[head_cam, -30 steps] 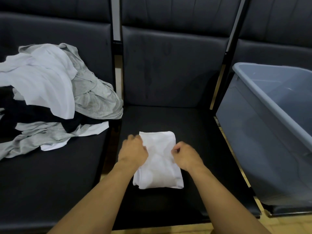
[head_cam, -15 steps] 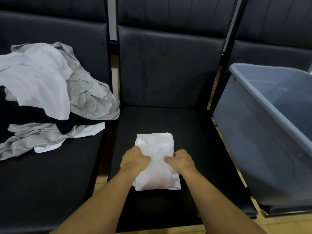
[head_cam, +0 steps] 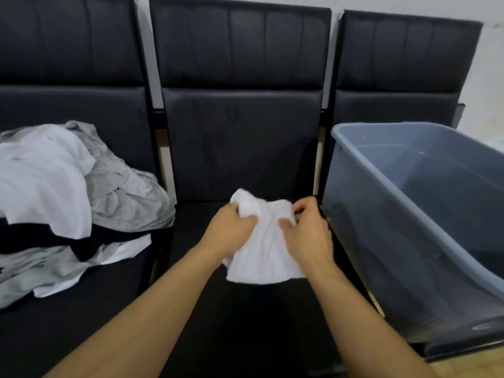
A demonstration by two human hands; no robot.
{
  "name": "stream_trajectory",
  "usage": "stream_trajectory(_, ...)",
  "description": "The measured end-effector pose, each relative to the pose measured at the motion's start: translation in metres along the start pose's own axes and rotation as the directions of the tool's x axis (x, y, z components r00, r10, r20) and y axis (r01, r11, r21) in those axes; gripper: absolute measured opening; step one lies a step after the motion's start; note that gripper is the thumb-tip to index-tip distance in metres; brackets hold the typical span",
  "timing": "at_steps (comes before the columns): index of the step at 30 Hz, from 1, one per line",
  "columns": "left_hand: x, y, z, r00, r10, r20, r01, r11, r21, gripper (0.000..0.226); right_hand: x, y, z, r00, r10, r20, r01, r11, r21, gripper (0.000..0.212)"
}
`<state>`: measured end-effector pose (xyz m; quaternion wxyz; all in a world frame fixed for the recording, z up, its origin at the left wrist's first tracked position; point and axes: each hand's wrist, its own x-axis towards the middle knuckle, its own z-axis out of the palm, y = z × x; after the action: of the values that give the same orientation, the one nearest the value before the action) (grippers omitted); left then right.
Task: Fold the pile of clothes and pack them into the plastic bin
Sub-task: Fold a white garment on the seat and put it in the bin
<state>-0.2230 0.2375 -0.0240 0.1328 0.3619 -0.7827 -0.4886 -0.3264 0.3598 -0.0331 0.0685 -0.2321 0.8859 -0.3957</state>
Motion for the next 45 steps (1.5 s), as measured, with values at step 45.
stream_trajectory(45,0.058,0.17,0.115,0.941,0.214,-0.261,-0.272,0.939,-0.209,0.014,0.116,0.017,-0.181,0.97,-0.226,-0.084,0.241,0.931,0.274,0.012)
